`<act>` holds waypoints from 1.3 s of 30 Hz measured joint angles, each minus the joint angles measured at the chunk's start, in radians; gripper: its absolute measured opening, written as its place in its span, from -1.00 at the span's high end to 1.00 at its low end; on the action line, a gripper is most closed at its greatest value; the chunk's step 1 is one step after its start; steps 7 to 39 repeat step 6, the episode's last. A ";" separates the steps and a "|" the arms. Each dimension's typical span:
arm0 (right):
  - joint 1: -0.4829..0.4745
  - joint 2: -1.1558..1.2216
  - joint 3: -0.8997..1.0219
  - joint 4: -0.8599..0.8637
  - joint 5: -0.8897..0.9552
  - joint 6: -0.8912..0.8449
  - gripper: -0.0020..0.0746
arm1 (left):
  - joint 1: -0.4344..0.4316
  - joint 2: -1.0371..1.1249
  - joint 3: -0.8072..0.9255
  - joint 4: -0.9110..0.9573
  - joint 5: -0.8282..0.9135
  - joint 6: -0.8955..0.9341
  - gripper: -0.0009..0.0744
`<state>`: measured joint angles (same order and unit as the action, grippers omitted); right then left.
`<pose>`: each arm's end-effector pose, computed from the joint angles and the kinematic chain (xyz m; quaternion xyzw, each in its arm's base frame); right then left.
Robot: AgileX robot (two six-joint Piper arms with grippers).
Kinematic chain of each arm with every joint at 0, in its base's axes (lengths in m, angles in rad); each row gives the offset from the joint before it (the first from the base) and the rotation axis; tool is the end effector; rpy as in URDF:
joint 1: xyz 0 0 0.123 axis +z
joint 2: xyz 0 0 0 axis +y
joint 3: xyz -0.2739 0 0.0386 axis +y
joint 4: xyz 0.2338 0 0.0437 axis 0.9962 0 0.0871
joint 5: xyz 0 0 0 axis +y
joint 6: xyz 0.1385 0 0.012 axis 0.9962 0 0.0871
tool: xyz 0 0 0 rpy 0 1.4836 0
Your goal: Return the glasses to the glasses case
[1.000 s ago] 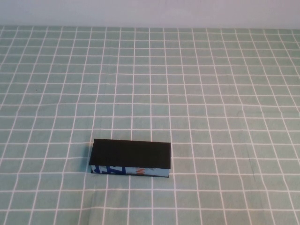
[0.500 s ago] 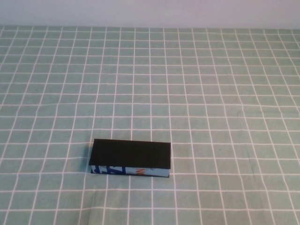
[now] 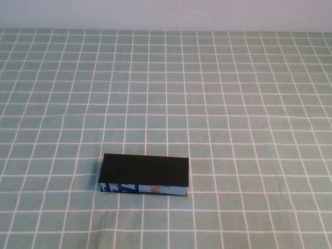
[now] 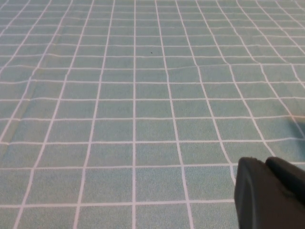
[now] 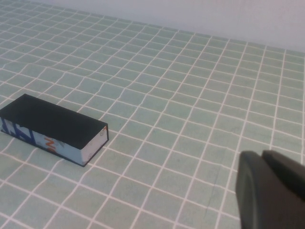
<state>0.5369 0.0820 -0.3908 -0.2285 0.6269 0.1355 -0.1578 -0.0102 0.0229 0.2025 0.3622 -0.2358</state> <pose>0.0732 0.0220 0.2666 -0.1855 0.7570 0.0999 0.6186 0.0937 -0.0049 0.1610 0.0232 0.7986 -0.0328 0.6005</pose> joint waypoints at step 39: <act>-0.087 -0.002 0.010 0.000 -0.002 0.000 0.98 | 0.000 -0.002 0.000 0.000 0.000 -0.001 0.98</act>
